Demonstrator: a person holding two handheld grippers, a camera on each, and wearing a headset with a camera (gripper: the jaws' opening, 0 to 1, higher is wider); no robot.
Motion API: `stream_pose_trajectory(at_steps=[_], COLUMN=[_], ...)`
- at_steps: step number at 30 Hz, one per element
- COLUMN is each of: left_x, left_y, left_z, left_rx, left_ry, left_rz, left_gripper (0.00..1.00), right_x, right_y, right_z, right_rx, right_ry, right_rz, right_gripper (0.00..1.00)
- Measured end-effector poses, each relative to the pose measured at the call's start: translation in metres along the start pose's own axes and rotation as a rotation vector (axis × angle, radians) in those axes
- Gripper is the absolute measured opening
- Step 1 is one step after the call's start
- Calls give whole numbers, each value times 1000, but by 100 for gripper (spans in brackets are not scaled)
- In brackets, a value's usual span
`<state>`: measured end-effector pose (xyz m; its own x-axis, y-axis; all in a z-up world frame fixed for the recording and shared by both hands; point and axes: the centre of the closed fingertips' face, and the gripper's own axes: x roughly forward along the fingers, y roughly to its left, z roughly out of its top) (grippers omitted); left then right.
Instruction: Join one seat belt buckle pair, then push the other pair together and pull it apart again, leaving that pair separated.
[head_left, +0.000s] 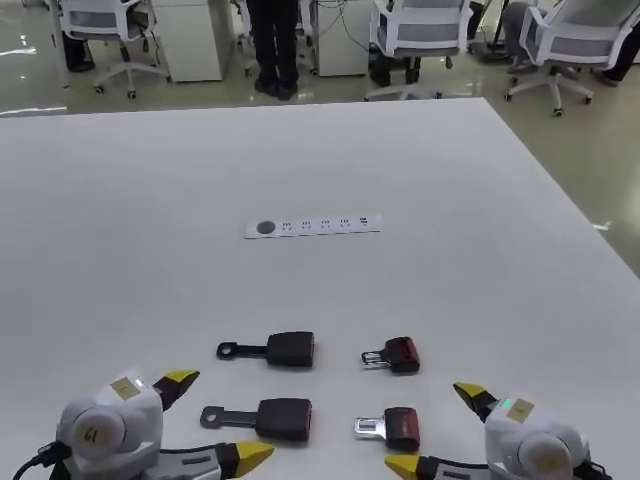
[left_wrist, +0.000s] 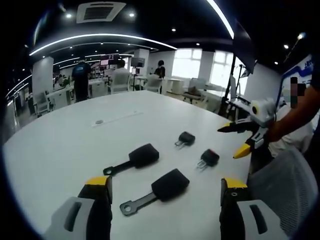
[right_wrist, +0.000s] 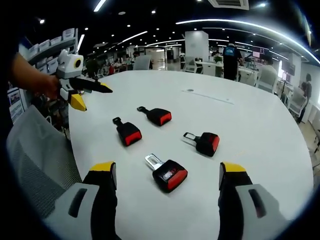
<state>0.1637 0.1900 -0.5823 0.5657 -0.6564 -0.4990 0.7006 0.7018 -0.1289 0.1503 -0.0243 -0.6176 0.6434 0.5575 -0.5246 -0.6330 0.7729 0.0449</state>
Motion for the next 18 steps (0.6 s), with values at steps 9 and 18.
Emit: stream_pose_trajectory(at_steps=[9,18], left_x=[10,23], left_y=[-1,3], left_z=[-12,-17], left_rx=[71,135], left_ry=[64,113], left_rz=[-64,-109], left_gripper=[87,80], right_x=[11,21], right_y=[6,5], right_z=[-2,-4], right_rx=[-17,-30], right_ry=[35,69], right_rz=[58,118], right_gripper=[83,81])
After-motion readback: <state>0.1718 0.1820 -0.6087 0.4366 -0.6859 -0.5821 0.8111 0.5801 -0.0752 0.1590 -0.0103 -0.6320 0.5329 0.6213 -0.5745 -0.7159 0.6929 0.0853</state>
